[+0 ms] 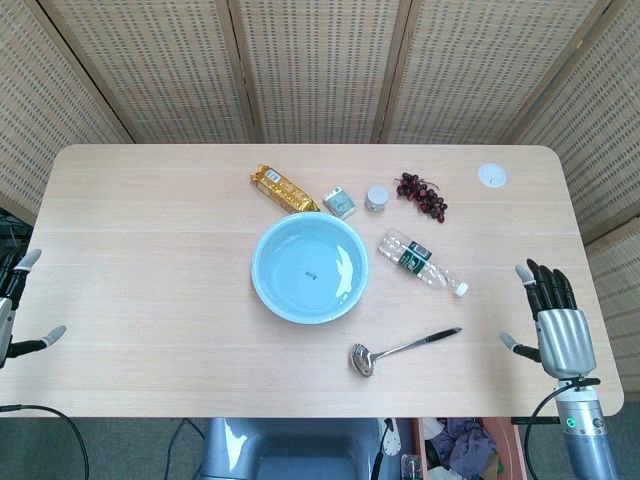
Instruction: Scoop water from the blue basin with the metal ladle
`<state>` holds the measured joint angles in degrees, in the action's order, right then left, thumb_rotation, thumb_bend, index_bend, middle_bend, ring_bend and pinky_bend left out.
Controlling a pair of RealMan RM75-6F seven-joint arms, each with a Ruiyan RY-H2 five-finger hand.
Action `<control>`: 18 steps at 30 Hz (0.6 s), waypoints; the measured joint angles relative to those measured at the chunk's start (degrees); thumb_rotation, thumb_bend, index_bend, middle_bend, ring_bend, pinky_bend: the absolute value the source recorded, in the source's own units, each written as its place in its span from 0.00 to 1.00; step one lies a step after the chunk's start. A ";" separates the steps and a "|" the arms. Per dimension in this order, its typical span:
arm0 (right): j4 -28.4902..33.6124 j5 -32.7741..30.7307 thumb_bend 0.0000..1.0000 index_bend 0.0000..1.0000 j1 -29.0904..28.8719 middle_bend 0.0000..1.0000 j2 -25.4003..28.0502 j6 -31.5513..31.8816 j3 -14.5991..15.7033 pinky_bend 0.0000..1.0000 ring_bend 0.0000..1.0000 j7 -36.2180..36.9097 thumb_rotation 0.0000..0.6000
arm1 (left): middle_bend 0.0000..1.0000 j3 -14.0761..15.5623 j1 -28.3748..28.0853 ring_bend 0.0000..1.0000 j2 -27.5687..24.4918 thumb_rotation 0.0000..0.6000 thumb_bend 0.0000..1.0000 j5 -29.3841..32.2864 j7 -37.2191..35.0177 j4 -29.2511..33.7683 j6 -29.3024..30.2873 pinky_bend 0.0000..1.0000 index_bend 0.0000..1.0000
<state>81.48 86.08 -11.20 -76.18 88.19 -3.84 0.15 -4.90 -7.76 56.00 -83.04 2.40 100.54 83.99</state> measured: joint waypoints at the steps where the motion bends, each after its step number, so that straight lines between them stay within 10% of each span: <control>1: 0.06 0.05 0.00 0.00 0.06 0.00 0.11 -0.16 -0.03 0.00 0.00 0.31 1.00 | 0.00 0.01 -0.04 0.00 -0.02 1.00 0.00 0.02 -0.02 0.00 -0.10 0.00 0.00; 8: -0.21 0.70 0.00 0.00 -0.09 0.04 0.16 -1.40 0.16 0.10 0.05 1.43 1.00 | 0.00 0.01 -0.14 0.00 -0.22 1.00 0.00 -0.09 -0.33 0.13 -0.27 0.00 0.00; 15: -0.52 1.90 0.00 0.00 -2.90 0.73 1.42 -8.95 1.63 0.90 0.71 6.36 1.00 | 0.00 -0.10 -0.13 0.00 -0.30 1.00 0.00 0.22 -0.85 -0.10 -0.39 0.00 0.00; 18: -2.77 2.45 0.00 0.06 -5.62 0.88 1.33 -14.36 2.01 1.00 0.85 7.43 1.00 | 0.00 -0.31 -0.20 0.00 -0.30 1.00 0.00 0.48 -0.87 -0.03 -0.38 0.00 0.00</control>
<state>78.71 88.54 -16.83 -74.85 73.84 -1.83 7.58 -5.21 -7.96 55.70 -82.56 1.53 100.51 83.61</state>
